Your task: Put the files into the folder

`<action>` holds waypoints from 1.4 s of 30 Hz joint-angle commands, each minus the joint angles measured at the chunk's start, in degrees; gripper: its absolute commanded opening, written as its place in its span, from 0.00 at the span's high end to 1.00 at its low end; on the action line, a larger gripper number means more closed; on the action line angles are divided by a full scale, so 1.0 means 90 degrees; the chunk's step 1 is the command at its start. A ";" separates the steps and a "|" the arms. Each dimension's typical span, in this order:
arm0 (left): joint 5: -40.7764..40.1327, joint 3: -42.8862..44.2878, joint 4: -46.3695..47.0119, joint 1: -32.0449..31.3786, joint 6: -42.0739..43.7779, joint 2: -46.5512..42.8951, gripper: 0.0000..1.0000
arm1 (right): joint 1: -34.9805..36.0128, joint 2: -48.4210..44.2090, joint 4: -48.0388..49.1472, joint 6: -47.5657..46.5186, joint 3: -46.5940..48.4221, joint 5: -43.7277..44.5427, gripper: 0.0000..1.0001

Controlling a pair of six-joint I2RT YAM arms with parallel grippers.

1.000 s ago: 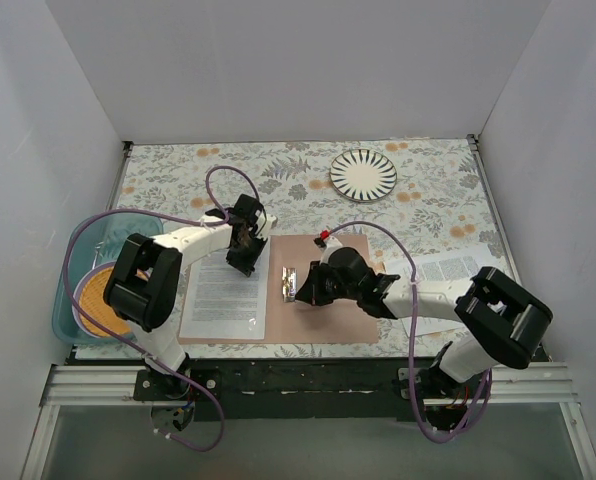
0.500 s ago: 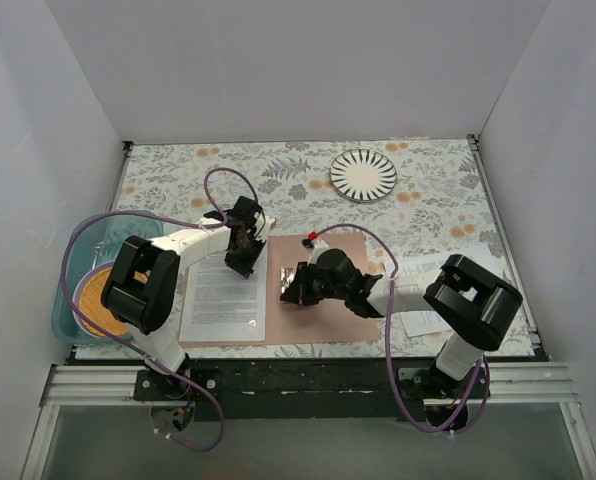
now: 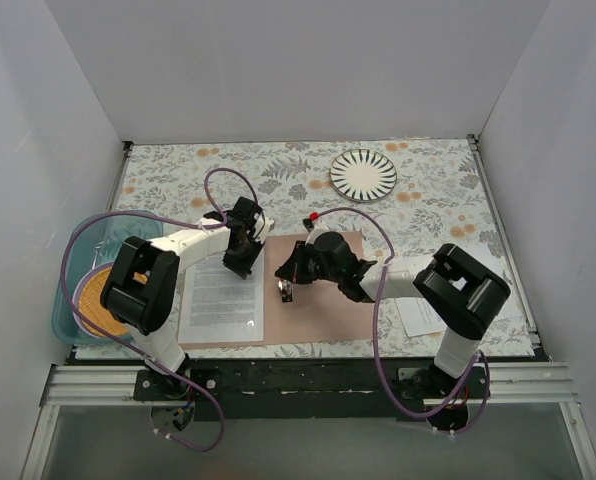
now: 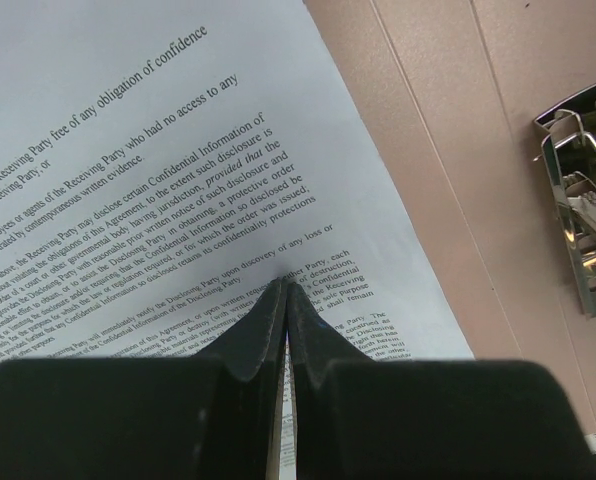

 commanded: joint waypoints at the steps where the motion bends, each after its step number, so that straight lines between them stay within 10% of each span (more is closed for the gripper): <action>1: -0.0194 -0.0142 -0.0137 0.0003 0.0113 -0.0263 1.00 | -0.0212 0.0274 0.0190 -0.0081 0.0419 -0.0036 0.99; 9: -0.0233 -0.0112 -0.0156 0.0003 0.0161 -0.0224 1.00 | -0.0427 0.0723 -0.0103 -0.0247 0.0917 -0.0359 0.97; 17: -0.0379 0.0044 -0.0224 0.0003 0.0171 -0.0302 1.00 | -0.0954 -0.0193 -0.1992 -0.0949 0.1405 -0.0087 0.41; 23: -0.0389 0.0278 -0.0342 0.0012 0.0142 -0.0439 1.00 | -0.1208 -0.1112 -0.5660 -0.1800 0.2352 0.2898 0.11; 28: -0.0360 0.0356 -0.0400 0.0012 0.0103 -0.0468 1.00 | -0.1453 -0.1054 -0.7240 -0.1537 0.2266 0.4550 0.11; 42: -0.0262 0.0357 -0.0449 0.0012 0.0083 -0.0537 1.00 | -0.1853 -0.0820 -0.7789 -0.0833 0.1426 0.5071 0.16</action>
